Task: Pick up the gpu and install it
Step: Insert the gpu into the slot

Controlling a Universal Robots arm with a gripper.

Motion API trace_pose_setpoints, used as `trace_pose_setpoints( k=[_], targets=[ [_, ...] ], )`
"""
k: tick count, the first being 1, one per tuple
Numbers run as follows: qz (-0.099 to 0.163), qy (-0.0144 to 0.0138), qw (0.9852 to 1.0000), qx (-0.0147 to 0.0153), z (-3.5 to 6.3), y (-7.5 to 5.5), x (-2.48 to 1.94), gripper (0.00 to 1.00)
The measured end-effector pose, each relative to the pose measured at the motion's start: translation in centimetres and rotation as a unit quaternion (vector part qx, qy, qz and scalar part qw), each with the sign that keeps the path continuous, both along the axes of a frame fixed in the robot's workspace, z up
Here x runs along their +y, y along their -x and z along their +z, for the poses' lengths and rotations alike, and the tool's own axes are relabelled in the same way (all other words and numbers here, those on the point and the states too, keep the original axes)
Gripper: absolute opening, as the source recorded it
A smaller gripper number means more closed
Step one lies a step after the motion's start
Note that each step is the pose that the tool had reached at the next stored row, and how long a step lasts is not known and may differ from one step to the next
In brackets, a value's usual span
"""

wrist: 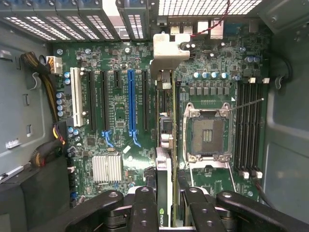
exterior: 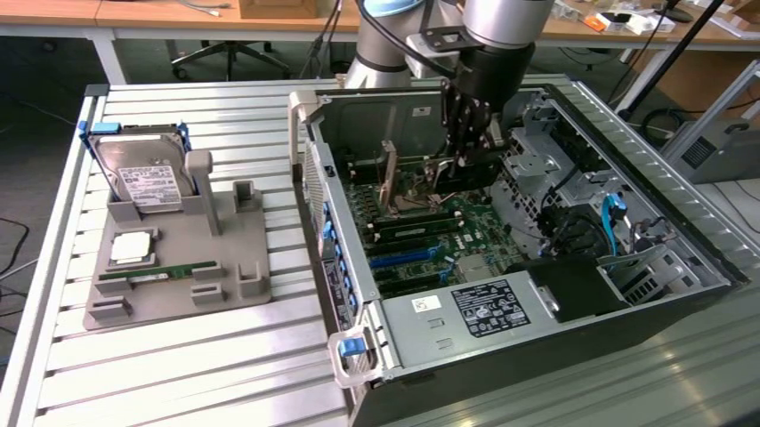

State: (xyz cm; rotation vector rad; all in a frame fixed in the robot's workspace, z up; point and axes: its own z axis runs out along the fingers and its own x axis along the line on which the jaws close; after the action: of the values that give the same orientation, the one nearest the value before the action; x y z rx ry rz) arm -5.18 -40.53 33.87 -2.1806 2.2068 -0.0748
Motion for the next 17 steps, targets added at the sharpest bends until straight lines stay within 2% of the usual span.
trace_pose_setpoints(
  k=[17],
  targets=[
    [0.000,0.0000,1.0000,0.0000,-0.61,0.15,-0.04,0.27]
  ],
)
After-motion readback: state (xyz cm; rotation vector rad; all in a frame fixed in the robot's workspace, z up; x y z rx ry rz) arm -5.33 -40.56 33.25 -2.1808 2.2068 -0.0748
